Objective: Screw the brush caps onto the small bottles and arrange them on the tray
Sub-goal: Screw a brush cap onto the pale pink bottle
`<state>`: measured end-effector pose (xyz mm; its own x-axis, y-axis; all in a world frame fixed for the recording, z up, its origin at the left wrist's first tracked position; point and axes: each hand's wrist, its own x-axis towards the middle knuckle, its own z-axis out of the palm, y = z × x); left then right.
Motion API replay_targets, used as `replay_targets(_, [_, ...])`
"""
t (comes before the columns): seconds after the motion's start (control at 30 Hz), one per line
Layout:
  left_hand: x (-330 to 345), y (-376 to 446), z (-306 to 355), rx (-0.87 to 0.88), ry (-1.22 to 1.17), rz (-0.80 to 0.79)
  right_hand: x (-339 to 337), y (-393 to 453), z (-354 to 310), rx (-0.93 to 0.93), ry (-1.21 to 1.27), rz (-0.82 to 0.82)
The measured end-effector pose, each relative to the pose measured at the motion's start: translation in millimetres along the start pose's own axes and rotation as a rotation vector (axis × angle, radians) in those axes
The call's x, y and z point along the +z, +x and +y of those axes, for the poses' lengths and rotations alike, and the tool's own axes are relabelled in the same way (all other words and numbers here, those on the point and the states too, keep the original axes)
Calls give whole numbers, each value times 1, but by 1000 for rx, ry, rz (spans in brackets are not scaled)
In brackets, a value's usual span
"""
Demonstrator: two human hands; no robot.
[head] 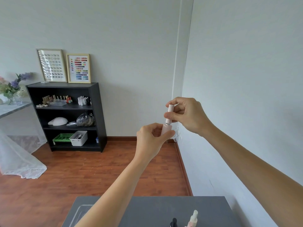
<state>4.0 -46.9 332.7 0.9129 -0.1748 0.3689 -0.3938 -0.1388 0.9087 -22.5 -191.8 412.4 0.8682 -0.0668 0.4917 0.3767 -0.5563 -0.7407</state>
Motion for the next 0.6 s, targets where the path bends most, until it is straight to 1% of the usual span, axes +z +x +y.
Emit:
replay_targets(0.13, [2,0,0,-4,-17,-8,1,4,3,3,-172,48])
replay_targets(0.2, [3,0,0,-8,-27,-20,1,4,5,4,-250,31])
replay_targets(0.27, [4,0,0,-17,-34,-25,-1,3,6,39,-157,-73])
replay_targets(0.33, [4,0,0,-23,-33,-25,-4,2,7,56,43,-195])
replay_targets(0.43, [5,1,1,-23,-27,-20,-10,2,7,20,256,-257])
replay_targets(0.5, [5,1,1,-19,-28,-17,-11,2,7,35,308,-216])
replay_targets(0.6, [8,-1,2,-19,-33,-20,-8,2,7,65,203,-38])
